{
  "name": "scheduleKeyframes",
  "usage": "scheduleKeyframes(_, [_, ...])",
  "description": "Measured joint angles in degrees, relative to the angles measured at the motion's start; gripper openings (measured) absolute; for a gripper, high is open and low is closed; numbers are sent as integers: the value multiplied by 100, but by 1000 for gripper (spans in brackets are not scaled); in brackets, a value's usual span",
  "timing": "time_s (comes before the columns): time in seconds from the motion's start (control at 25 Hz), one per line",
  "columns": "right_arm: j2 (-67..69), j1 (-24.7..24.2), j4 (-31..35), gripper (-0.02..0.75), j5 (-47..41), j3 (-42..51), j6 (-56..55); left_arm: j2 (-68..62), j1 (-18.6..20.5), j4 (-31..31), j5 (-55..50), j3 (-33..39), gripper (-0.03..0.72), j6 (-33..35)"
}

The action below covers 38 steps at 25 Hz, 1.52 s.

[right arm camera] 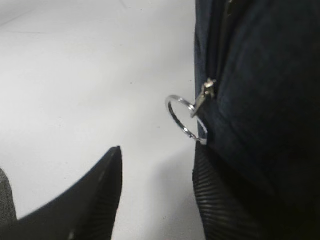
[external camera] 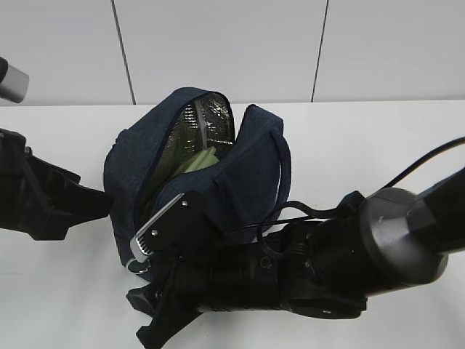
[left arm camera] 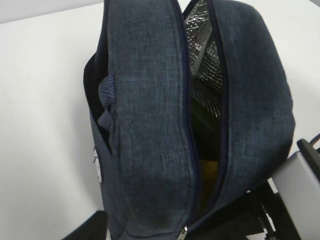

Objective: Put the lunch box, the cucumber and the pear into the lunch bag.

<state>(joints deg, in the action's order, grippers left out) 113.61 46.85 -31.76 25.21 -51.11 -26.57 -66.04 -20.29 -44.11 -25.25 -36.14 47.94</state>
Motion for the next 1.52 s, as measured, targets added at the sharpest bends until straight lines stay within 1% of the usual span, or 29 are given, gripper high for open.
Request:
scheduleKeyframes(0.16, [0,4,0,515,50,0,-4,0,0,0,-5,0,404,0])
scheduleKeyframes(0.28, [0,4,0,560,75,0,-4,0,0,0,-10,0,404,0])
scheduleKeyframes(0.4, [0,4,0,571,143,0,-4,0,0,0,-10,0,403,0])
scheduleKeyframes(0.84, [0,13,175,571,499,-9,-13,0,0,-2,-10,0,403,0])
scheduleKeyframes(1.24, [243,101,326,571,583,-58,-77,0,0,-14,-12,0,403,0])
scheduleKeyframes(1.4, [253,135,636,571,463,-58,-50,0,0,-22,-12,0,403,0])
scheduleKeyframes(1.52, [253,135,722,571,379,-58,2,0,0,-27,-12,0,403,0])
